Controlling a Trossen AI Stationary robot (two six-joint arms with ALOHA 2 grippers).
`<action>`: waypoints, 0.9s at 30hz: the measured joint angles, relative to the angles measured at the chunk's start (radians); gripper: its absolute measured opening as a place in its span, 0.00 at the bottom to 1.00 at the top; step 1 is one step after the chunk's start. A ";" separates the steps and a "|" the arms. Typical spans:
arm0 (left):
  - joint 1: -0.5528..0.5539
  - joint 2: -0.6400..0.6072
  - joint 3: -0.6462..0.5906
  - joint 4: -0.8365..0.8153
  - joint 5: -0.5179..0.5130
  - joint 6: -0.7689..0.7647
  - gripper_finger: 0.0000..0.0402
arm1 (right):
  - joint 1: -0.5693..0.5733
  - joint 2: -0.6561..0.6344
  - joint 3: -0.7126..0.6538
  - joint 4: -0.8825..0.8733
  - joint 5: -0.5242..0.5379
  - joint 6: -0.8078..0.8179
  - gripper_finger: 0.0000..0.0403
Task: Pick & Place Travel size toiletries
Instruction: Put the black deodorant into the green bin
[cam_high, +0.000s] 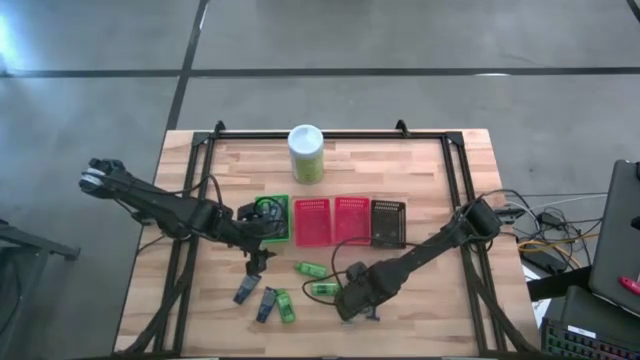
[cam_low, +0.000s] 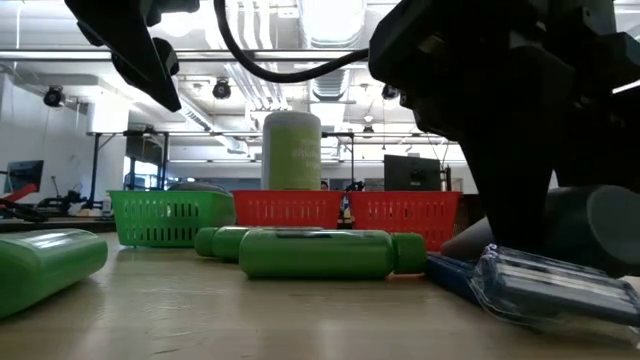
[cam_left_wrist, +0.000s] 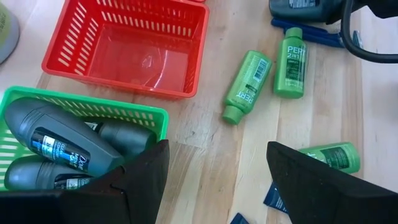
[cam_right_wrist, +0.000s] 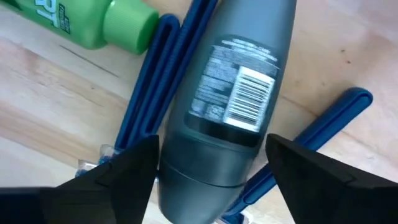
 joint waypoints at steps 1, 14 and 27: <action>0.000 0.000 0.000 0.000 0.000 0.000 0.68 | -0.001 0.000 -0.002 0.002 0.002 -0.001 0.70; 0.000 0.000 0.000 0.000 0.000 0.000 0.68 | -0.004 -0.005 -0.007 -0.002 0.005 -0.155 0.50; 0.049 -0.056 0.000 0.047 0.099 -0.111 0.66 | -0.005 -0.086 0.074 -0.049 0.170 -0.419 0.50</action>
